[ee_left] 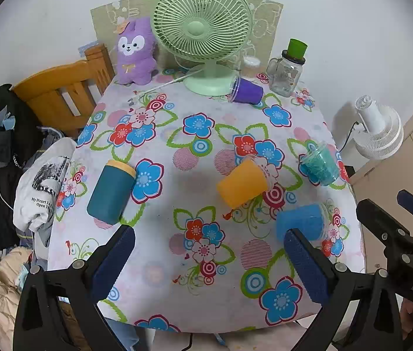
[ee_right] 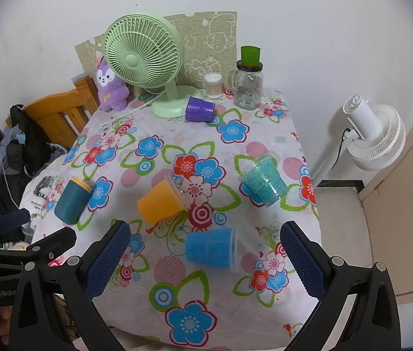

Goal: Flip cup upside down

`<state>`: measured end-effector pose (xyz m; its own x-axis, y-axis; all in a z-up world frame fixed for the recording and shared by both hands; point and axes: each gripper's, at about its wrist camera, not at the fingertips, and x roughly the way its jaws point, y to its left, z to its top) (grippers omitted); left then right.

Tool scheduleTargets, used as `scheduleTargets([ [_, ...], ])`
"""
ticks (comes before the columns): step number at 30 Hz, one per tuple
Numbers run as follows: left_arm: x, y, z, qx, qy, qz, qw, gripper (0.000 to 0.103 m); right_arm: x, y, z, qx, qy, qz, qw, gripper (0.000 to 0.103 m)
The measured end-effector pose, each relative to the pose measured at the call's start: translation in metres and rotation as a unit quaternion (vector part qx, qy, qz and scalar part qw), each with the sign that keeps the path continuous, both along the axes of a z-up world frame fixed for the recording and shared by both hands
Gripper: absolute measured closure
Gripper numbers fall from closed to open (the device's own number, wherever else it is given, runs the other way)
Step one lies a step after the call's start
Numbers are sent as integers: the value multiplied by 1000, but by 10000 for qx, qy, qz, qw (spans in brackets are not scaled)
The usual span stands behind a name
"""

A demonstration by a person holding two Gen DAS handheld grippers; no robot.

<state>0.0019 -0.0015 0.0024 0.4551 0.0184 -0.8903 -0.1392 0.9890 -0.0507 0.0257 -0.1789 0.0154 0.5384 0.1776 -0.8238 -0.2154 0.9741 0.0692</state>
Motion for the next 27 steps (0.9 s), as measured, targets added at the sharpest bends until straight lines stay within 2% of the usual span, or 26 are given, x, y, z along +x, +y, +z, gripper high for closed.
scheduleTargets([
  [27, 1, 1, -7, 97, 21, -40, 9999, 0, 8, 2, -6, -122, 68, 130, 9998, 0],
])
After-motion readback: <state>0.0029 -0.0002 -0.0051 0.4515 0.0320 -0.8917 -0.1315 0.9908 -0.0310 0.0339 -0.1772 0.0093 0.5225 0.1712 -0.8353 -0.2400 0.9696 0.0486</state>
